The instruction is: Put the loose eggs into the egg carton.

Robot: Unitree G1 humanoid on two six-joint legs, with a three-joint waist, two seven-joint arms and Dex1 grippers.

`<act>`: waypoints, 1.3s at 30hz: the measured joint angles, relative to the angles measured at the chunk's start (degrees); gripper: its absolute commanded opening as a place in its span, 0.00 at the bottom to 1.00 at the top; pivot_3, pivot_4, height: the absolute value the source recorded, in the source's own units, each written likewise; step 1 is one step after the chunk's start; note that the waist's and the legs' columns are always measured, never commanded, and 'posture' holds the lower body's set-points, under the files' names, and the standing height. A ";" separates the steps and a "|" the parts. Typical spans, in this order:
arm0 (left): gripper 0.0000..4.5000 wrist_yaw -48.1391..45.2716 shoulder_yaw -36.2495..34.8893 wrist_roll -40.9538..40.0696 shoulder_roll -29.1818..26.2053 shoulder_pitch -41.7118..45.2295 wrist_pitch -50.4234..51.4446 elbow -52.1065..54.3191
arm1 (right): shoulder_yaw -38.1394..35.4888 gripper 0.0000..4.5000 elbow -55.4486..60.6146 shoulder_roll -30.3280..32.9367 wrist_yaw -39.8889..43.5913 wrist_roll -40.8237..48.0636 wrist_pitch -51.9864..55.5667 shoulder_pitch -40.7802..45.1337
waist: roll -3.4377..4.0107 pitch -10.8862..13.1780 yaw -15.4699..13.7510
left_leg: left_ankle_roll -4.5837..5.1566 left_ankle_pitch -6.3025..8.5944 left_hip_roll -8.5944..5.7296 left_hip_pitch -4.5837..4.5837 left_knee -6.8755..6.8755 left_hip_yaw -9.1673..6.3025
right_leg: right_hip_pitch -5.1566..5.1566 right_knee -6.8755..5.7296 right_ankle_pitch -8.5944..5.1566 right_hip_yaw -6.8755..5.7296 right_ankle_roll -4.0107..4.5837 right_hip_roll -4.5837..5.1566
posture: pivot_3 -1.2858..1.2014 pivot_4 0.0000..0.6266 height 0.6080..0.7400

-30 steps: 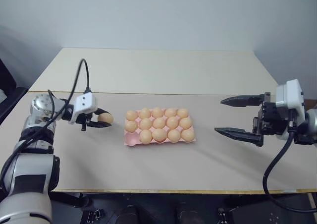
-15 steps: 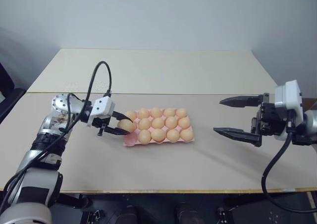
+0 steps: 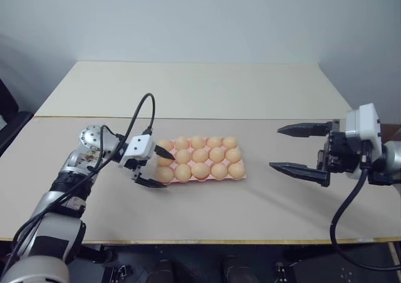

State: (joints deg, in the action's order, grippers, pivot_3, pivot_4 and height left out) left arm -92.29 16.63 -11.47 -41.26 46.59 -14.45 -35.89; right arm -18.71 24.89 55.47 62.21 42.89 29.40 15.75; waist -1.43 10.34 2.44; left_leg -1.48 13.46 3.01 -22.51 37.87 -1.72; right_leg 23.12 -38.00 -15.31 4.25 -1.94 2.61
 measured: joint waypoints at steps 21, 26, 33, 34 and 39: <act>0.99 6.52 -33.79 -19.49 -19.34 -26.49 32.60 28.04 | 3.23 1.00 -6.48 -1.55 2.47 -1.95 -1.73 3.17 | 0.02 0.01 0.07 | -0.01 0.01 0.09 0.00 -0.04 0.06 | 0.05 0.04 -0.01 0.00 0.00 0.01 | 0.52 0.24 1.00; 0.99 12.93 -43.19 -23.25 -18.12 -39.69 39.71 41.84 | 2.59 1.00 -6.49 -2.80 2.26 -2.10 -1.71 0.34 | 0.01 0.01 -0.28 | -0.01 0.01 0.10 0.10 -0.04 0.07 | -0.02 0.01 -0.02 -0.01 0.00 0.01 | 0.52 0.24 1.00; 0.99 17.92 -48.82 -26.33 -17.10 -45.42 43.53 49.63 | 2.57 1.00 -6.86 -2.93 2.62 -2.10 -1.70 0.10 | 0.01 0.01 -0.13 | -0.01 0.01 0.10 0.16 -0.04 0.10 | -0.06 0.03 -0.02 0.02 0.01 0.01 | 0.52 0.24 1.00; 0.99 18.39 -49.49 -26.82 -17.01 -45.83 43.73 50.16 | 2.57 1.00 -7.11 -2.93 2.74 -2.14 -1.70 0.10 | 0.01 0.01 -0.12 | -0.01 0.01 0.10 0.13 -0.05 0.10 | -0.04 0.04 -0.02 0.01 0.02 0.01 | 0.52 0.24 1.00; 0.99 19.58 -50.31 -27.23 -17.01 -46.96 44.78 51.30 | 2.69 1.00 -7.54 -2.96 3.05 -2.32 -1.71 0.33 | 0.01 0.01 -0.01 | -0.01 0.01 0.09 0.18 -0.05 0.11 | -0.05 0.03 -0.02 0.03 0.02 0.01 | 0.52 0.24 1.00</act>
State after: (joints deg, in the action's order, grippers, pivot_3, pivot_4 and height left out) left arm -72.71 -33.68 -38.69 -58.27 -0.37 30.33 15.41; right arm -16.02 17.36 52.51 65.26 40.56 27.69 16.08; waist -1.41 10.35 2.44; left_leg -1.49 13.46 3.10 -22.33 37.83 -1.61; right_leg 23.07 -37.98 -15.33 4.28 -1.92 2.62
